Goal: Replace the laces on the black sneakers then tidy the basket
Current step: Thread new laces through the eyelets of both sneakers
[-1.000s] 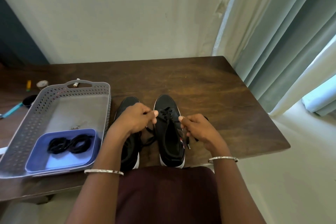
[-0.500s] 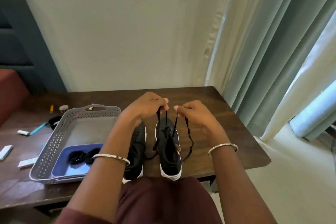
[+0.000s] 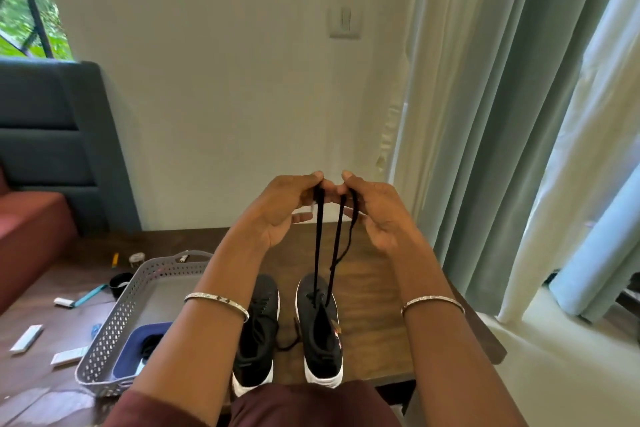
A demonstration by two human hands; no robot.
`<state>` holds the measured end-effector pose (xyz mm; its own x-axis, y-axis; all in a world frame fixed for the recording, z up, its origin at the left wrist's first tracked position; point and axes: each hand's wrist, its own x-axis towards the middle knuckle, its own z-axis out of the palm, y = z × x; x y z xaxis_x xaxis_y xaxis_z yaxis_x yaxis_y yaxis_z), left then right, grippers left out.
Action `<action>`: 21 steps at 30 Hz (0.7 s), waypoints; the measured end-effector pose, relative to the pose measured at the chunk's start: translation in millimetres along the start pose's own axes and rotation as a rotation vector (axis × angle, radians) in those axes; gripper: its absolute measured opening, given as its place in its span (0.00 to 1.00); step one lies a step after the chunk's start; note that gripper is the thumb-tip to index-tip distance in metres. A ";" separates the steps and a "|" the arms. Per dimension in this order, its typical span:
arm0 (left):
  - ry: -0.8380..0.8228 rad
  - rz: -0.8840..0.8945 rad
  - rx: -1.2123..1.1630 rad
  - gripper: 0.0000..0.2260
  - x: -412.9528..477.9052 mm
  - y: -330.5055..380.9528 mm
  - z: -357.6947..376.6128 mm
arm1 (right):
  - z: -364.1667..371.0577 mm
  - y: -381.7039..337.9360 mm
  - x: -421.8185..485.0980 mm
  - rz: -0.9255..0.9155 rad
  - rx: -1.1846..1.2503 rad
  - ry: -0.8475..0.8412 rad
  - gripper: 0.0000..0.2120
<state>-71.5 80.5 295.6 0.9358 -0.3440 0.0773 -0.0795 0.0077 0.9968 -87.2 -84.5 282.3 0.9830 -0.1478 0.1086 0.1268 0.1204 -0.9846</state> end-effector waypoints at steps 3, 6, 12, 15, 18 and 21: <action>0.008 0.090 -0.002 0.14 -3.0 17.4 -2.1 | 1.3 -16.7 -3.0 -0.060 0.028 0.009 0.15; 0.036 0.188 0.082 0.14 -2.1 31.0 -5.8 | -0.5 -32.6 -1.6 -0.130 0.038 -0.016 0.18; 0.140 0.361 0.214 0.10 2.0 30.8 -2.9 | -4.4 -54.2 6.0 -0.263 0.062 -0.071 0.15; 0.174 0.389 0.191 0.10 5.8 28.9 2.1 | -4.3 -61.1 8.3 -0.322 0.092 -0.063 0.14; 0.202 0.401 0.162 0.10 10.1 26.8 5.5 | -2.7 -66.4 10.0 -0.426 0.022 0.024 0.08; 0.229 0.368 0.135 0.11 15.3 24.4 6.4 | -4.7 -69.8 12.5 -0.492 -0.007 0.117 0.11</action>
<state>-61.3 69.4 321.0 0.8877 -0.1244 0.4434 -0.4507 -0.0373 0.8919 -84.4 -99.3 351.7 0.7857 -0.2947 0.5439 0.5698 0.0025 -0.8217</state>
